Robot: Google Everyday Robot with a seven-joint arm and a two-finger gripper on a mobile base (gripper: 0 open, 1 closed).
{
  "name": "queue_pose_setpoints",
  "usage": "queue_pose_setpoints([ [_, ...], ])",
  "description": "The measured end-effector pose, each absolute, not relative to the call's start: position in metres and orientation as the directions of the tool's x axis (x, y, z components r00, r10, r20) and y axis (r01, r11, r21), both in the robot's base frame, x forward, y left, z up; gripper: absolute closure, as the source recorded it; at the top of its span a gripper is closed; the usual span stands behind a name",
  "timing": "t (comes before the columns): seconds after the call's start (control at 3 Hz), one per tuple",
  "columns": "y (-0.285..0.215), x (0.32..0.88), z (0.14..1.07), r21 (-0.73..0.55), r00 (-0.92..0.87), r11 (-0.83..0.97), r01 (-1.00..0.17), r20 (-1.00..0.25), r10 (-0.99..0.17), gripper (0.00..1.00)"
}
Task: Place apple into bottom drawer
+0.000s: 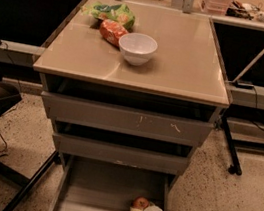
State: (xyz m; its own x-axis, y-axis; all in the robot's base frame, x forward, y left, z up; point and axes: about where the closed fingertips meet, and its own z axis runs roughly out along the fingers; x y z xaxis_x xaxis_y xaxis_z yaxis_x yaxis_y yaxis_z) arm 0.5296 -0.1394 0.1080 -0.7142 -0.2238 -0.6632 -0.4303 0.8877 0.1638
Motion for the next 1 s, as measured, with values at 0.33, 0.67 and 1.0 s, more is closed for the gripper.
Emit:
queue_pose_setpoints([
  [0.33,-0.1394,0.5295,0.108,0.164,-0.714,0.888,-0.43,-0.663,-0.224,0.36],
  [0.67,-0.1394,0.5295,0.1079,0.164,-0.714,0.888,-0.43,-0.663,-0.224,0.12],
  [1.0,-0.1394,0.5295,0.1079,0.164,-0.714,0.888,-0.43,-0.663,-0.224,0.0],
])
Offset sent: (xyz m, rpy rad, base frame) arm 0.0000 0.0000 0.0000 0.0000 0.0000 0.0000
